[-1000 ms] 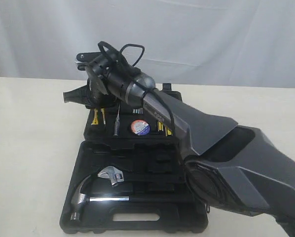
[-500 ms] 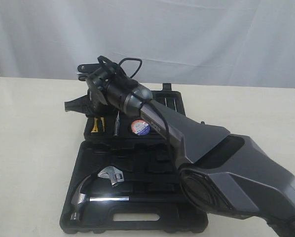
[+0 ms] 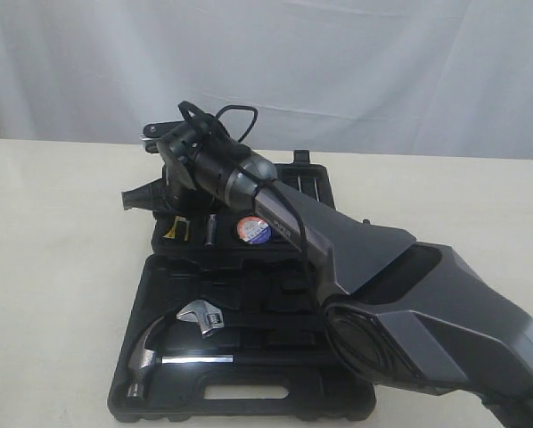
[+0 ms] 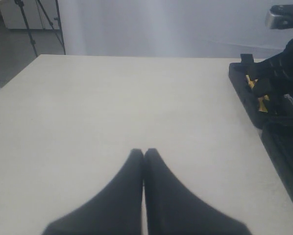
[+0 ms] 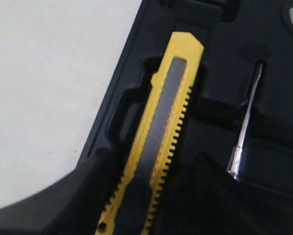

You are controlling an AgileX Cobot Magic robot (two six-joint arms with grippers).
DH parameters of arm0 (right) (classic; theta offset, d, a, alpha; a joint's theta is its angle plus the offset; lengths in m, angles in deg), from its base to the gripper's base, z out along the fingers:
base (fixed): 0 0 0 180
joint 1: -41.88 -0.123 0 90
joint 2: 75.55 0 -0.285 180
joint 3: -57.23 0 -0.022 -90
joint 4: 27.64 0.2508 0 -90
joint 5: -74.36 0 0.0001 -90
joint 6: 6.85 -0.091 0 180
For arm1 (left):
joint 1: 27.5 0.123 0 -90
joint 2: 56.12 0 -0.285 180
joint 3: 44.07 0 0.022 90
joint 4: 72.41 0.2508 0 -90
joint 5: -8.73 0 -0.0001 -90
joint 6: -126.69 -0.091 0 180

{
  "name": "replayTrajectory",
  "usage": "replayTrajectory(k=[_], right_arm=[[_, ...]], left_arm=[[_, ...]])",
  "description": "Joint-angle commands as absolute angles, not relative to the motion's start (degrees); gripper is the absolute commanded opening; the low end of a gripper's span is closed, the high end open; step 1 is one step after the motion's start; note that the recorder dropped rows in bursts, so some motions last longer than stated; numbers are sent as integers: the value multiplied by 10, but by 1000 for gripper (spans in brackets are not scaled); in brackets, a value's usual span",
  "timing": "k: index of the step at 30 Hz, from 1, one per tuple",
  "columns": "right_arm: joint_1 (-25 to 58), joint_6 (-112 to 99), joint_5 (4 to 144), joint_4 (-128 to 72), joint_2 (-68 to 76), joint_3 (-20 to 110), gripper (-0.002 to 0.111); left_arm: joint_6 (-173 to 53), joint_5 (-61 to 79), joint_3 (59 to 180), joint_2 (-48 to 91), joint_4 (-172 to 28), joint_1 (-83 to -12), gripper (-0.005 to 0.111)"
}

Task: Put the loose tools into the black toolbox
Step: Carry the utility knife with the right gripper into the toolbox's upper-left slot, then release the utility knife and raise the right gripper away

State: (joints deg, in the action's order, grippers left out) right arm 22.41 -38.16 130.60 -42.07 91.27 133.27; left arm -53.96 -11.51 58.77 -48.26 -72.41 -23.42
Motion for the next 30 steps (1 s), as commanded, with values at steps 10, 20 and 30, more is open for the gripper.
replayTrajectory(k=[10, 20, 30], right_arm=[[214, -304, 1332, -412, 866, 1334, 50], [166, -104, 1443, -410, 785, 1328, 3], [161, -91, 1443, -407, 689, 1273, 0]], left_arm=[[-537, -109, 587, -483, -724, -236, 0], [-537, -109, 587, -483, -724, -236, 0], [-537, -109, 587, -483, -724, -236, 0]])
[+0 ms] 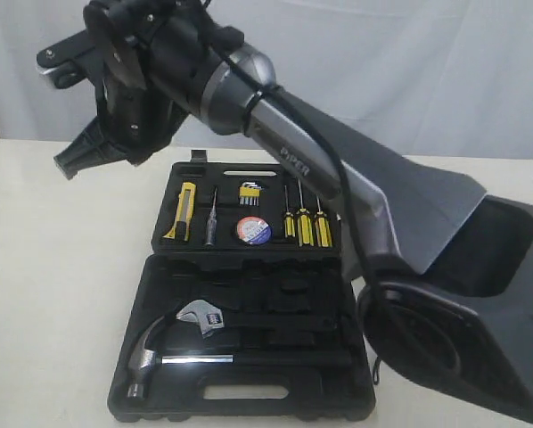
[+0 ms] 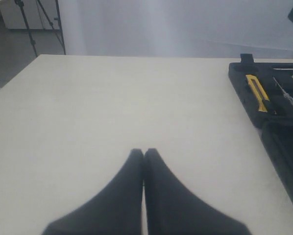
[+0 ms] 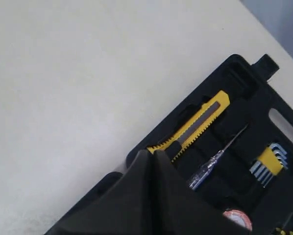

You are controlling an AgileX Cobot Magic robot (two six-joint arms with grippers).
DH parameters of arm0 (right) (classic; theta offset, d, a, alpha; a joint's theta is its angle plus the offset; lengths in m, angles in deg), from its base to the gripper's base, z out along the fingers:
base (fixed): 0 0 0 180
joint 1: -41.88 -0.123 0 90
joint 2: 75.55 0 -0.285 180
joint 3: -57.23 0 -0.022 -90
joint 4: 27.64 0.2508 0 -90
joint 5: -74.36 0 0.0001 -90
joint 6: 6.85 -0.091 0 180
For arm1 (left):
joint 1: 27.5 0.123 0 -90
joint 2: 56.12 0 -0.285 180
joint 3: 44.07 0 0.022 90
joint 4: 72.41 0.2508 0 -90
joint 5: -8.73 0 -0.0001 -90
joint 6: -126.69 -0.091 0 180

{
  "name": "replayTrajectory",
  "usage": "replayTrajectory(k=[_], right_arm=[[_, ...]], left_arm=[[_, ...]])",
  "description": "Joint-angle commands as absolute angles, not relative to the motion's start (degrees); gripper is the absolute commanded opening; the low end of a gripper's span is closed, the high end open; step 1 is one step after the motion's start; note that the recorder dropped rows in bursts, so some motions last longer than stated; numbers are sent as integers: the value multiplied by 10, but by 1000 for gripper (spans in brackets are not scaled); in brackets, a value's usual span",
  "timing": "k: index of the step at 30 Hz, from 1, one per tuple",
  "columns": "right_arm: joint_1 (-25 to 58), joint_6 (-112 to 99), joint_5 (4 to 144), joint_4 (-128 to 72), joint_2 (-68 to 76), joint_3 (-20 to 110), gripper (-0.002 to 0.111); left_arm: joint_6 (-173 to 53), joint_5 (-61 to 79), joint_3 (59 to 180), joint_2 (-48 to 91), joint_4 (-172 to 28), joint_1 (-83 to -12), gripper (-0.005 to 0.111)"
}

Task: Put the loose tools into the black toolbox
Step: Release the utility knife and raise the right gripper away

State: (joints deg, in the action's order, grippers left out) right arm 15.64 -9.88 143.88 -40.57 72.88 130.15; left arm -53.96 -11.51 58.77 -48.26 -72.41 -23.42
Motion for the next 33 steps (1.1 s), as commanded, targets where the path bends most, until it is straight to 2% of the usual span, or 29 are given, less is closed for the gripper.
replayTrajectory(k=[1, 6, 16, 23, 29, 33], right_arm=[[164, -91, 1443, -407, 676, 1259, 0], [178, -88, 1443, -409, 595, 1153, 0], [228, -62, 1443, -438, 379, 812, 0], [366, -58, 1439, -420, 275, 648, 0], [506, -43, 1376, -364, 267, 567, 0], [565, 38, 1337, -288, 272, 533, 0]], left_arm=[[-537, -109, 587, -483, -724, -236, 0], [-537, -109, 587, -483, -724, -236, 0], [-537, -109, 587, -483, -724, -236, 0], [-537, -109, 587, -483, -724, -236, 0], [-537, -109, 587, -483, -724, -236, 0], [-537, -109, 587, -483, -724, -236, 0]])
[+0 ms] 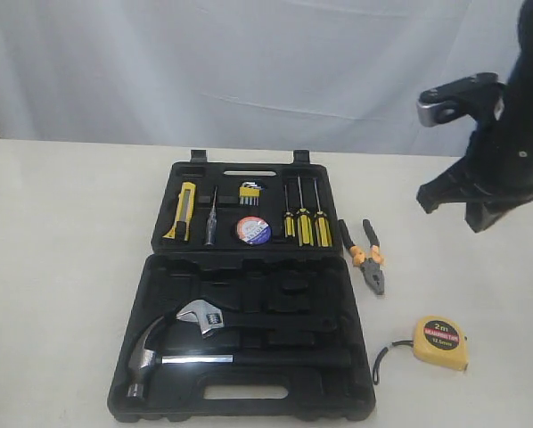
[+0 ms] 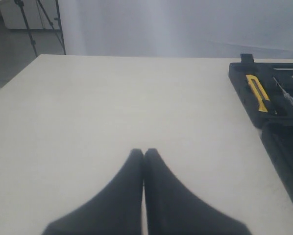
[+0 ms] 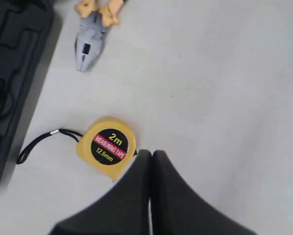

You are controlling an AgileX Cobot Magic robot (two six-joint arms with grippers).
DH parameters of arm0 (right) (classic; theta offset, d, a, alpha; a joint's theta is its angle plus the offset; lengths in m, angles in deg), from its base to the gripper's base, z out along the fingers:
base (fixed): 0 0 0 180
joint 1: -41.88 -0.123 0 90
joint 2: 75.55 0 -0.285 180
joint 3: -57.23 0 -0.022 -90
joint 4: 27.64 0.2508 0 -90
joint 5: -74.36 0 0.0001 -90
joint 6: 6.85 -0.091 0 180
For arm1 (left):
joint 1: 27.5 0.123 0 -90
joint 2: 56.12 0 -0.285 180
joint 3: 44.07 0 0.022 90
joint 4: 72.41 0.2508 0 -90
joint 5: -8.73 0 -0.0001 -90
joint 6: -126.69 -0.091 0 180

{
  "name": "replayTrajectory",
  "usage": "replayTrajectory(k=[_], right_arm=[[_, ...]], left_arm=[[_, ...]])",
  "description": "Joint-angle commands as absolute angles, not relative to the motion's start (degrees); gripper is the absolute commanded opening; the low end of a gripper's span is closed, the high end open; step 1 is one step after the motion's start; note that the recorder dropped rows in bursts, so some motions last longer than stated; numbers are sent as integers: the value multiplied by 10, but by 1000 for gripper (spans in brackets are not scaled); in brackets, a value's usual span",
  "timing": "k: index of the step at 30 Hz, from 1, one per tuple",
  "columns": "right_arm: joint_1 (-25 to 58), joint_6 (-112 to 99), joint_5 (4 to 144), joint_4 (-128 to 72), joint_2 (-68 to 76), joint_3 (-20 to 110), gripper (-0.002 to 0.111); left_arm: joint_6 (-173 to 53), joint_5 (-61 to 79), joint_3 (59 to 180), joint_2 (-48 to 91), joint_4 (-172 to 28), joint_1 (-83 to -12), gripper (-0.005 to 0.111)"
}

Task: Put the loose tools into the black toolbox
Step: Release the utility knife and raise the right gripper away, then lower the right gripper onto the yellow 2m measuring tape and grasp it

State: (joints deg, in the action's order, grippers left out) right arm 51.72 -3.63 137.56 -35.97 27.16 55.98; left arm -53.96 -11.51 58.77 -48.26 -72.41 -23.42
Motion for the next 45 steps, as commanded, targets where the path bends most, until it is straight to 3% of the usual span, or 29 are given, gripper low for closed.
replayTrajectory(k=[1, 4, 6, 9, 12, 24, 31, 45], right_arm=[[574, 66, 1336, -261, 277, 531, 0], [582, 108, 1336, -222, 289, 528, 13], [582, 108, 1337, -222, 300, 528, 30], [582, 104, 1353, -221, 321, 527, 64], [582, 104, 1358, -221, 342, 513, 81], [582, 74, 1312, -237, 405, 477, 81], [582, 105, 1316, -237, 413, 477, 67], [582, 89, 1322, -227, 413, 478, 67]], left_arm=[[-537, -109, 587, -483, -724, -236, 0], [-537, -109, 587, -483, -724, -236, 0], [-537, -109, 587, -483, -724, -236, 0], [-537, -109, 587, -483, -724, -236, 0], [-537, -109, 587, -483, -724, -236, 0], [-537, -109, 587, -483, -724, -236, 0], [-537, -109, 587, -483, -724, -236, 0], [-537, -109, 587, -483, -724, -236, 0]])
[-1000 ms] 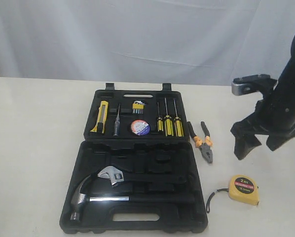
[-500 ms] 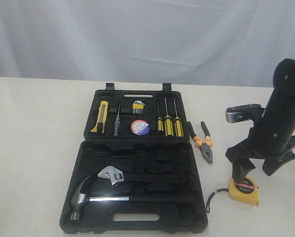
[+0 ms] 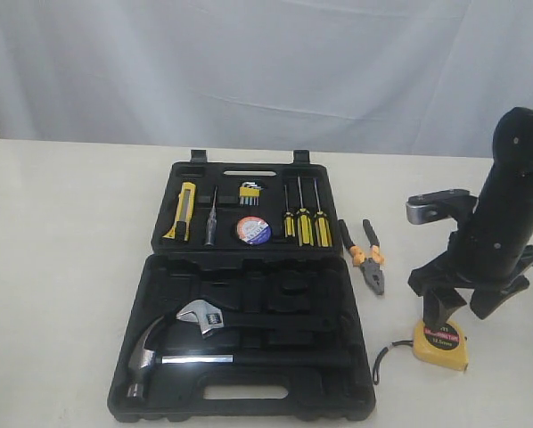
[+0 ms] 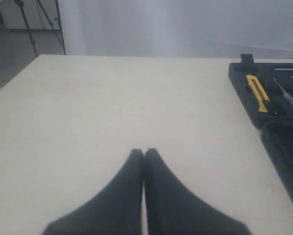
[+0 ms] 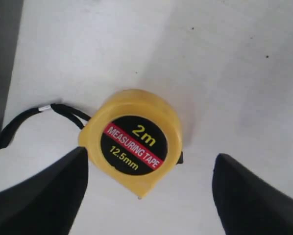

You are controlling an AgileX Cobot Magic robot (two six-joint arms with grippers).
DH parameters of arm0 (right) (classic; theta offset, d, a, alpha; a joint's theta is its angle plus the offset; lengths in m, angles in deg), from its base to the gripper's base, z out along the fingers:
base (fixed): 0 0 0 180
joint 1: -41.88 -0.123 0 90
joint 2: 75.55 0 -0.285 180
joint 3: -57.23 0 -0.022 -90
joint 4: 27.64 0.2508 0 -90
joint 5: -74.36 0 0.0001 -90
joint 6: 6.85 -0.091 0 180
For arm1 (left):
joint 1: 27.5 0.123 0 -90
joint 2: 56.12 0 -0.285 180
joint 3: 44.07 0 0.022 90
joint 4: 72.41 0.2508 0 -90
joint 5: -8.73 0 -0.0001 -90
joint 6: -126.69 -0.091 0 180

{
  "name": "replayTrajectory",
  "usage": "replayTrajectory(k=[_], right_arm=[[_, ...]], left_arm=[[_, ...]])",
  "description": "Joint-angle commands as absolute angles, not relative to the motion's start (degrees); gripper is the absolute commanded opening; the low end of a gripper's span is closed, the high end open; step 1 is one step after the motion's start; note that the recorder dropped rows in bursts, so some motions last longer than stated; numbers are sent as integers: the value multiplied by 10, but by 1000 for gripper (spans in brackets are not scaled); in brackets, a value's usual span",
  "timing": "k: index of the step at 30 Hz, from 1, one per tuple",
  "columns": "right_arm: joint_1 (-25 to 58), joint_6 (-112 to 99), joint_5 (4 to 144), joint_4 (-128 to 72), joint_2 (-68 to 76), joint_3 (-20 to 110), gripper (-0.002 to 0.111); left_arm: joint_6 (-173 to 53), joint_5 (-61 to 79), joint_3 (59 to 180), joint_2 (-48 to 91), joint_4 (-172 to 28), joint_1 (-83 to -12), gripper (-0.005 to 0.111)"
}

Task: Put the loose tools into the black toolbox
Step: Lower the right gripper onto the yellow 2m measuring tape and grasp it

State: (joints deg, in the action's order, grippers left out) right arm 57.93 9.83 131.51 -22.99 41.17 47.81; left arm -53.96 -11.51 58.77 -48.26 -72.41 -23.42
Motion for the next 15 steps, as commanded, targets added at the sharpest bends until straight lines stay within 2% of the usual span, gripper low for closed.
replayTrajectory(k=[1, 11, 15], right_arm=[[582, 82, 1322, -227, 413, 478, 67], [547, -24, 1309, -236, 413, 478, 67], [512, -150, 1290, -315, 413, 478, 67]], left_arm=[[-537, -109, 587, -483, -724, -236, 0], [-537, -109, 587, -483, -724, -236, 0], [-537, -109, 587, -483, -724, -236, 0]])
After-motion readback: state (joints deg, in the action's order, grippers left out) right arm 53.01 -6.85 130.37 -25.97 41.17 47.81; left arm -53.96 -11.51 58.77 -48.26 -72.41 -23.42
